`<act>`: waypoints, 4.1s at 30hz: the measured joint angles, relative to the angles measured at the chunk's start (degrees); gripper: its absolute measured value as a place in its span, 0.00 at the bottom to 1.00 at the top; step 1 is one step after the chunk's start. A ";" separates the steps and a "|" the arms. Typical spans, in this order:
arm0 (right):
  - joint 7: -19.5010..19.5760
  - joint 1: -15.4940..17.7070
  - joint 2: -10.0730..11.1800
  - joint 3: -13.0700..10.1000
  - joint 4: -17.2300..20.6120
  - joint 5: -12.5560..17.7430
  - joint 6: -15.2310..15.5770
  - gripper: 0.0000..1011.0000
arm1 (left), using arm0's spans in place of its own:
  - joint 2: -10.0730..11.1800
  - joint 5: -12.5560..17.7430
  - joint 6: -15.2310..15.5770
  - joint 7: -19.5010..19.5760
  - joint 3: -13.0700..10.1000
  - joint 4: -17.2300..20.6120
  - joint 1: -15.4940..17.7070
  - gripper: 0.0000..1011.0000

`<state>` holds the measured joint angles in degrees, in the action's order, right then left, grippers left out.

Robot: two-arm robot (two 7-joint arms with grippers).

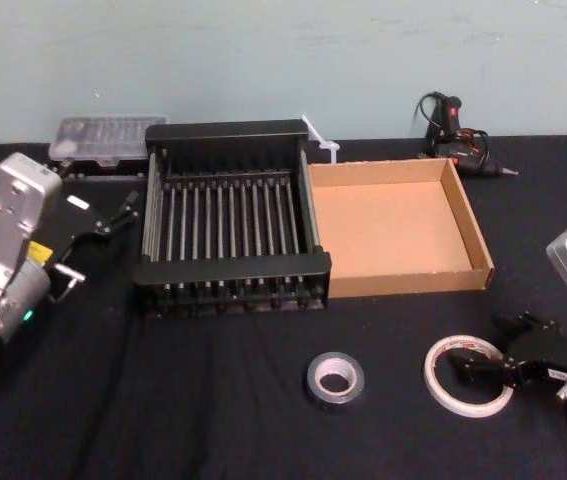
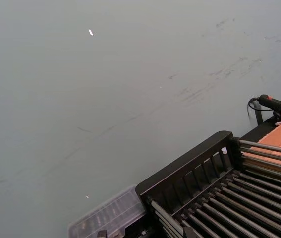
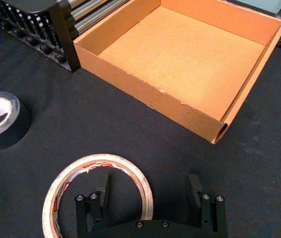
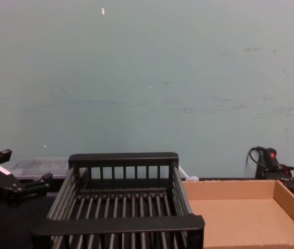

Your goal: Pick up the white tape and place it into the black box , Pick up the silver tape and place it into the brown box.

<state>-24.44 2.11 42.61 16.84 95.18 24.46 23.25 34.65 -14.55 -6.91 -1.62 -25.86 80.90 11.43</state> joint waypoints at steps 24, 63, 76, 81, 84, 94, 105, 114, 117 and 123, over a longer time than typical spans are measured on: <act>-0.31 -0.09 0.11 0.10 -0.10 0.11 -0.08 0.99 | 0.00 0.00 0.00 0.00 0.00 0.00 0.00 0.99; -0.23 -0.08 0.11 0.06 -0.05 0.16 -0.09 0.09 | 0.00 0.00 0.00 0.00 0.00 0.00 0.00 0.99; -0.28 0.11 0.27 -0.24 0.32 0.36 -0.40 0.09 | 0.00 0.00 0.00 0.00 0.00 0.00 0.00 0.99; -0.15 0.25 0.24 -1.24 1.17 1.40 -0.67 0.09 | 0.00 0.00 0.00 0.00 0.00 0.00 0.00 0.99; 0.01 0.11 0.12 -1.59 1.57 1.78 -0.86 0.09 | 0.00 0.00 0.00 0.00 0.00 0.00 0.00 0.99; 1.68 -3.90 -2.23 -1.29 1.52 1.92 -1.34 0.09 | 0.00 0.00 0.00 0.00 0.00 0.00 0.00 0.99; 2.22 -10.87 -5.57 1.59 -0.45 -1.07 -1.75 0.09 | 0.00 0.00 0.00 0.00 0.00 0.00 0.00 0.99; 1.11 -17.33 -9.05 4.65 -3.83 -3.98 -2.65 0.09 | 0.00 0.00 0.00 0.00 0.00 0.00 0.00 0.99; 0.75 -18.98 -10.04 5.51 -4.71 -4.75 -2.86 0.09 | 0.00 0.00 0.00 -0.01 0.00 0.00 0.00 0.99; -0.39 -23.16 -13.11 8.21 -7.28 -6.70 -3.20 0.09 | 0.00 0.00 0.00 0.00 0.00 0.00 0.00 0.99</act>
<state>-24.83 -21.06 29.50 25.06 87.90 17.76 20.05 34.64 -14.55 -6.91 -1.62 -25.86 80.90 11.43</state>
